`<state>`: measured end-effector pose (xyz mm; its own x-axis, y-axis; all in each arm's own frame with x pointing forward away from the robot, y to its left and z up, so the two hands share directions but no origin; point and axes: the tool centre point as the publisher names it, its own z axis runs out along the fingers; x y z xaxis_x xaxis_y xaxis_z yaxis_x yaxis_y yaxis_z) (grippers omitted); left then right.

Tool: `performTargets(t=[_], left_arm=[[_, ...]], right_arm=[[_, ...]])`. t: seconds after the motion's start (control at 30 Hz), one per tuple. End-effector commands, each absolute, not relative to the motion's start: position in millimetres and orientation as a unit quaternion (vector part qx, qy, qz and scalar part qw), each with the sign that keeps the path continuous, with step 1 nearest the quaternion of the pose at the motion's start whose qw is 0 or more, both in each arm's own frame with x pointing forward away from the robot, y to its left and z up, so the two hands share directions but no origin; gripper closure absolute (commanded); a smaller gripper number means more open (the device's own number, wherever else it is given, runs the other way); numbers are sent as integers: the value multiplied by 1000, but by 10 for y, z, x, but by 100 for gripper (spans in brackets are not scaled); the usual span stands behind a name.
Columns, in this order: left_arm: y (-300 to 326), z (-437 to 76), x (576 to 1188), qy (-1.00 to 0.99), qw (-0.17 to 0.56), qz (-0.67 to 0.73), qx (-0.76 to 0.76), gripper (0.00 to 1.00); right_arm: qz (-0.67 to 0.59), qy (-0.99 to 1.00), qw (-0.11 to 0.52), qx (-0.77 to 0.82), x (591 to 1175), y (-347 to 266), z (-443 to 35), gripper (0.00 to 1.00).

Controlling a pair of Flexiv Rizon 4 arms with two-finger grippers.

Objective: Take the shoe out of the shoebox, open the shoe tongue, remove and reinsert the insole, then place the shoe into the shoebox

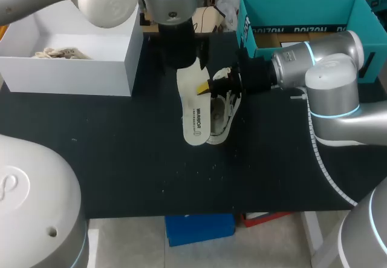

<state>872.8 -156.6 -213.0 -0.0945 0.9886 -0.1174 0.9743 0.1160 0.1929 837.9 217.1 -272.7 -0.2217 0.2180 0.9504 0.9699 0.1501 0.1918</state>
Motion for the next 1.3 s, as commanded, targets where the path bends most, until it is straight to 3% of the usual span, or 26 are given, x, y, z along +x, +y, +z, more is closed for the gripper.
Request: performTargets(t=[0.03, 0.73, 0.83, 1.1, 1.3], left_arm=[[-1451, -2110, 8332, 739, 126, 44, 660, 0], [-1452, -2426, 7536, 725, 135, 12, 675, 0], [-1449, -2446, 7507, 713, 177, -18, 678, 0], [-1328, -2417, 7461, 607, 391, -152, 675, 0], [-1188, -2562, 7524, 598, 451, -225, 623, 0]], right_arm=[[-455, -636, 413, -468, 8380, 2184, -2732, 100], [-455, -636, 413, -468, 8380, 2184, -2732, 100], [-455, -636, 413, -468, 8380, 2184, -2732, 100], [-455, -636, 413, -468, 8380, 2184, -2732, 100], [-455, -636, 413, -468, 8380, 2184, -2732, 100]])
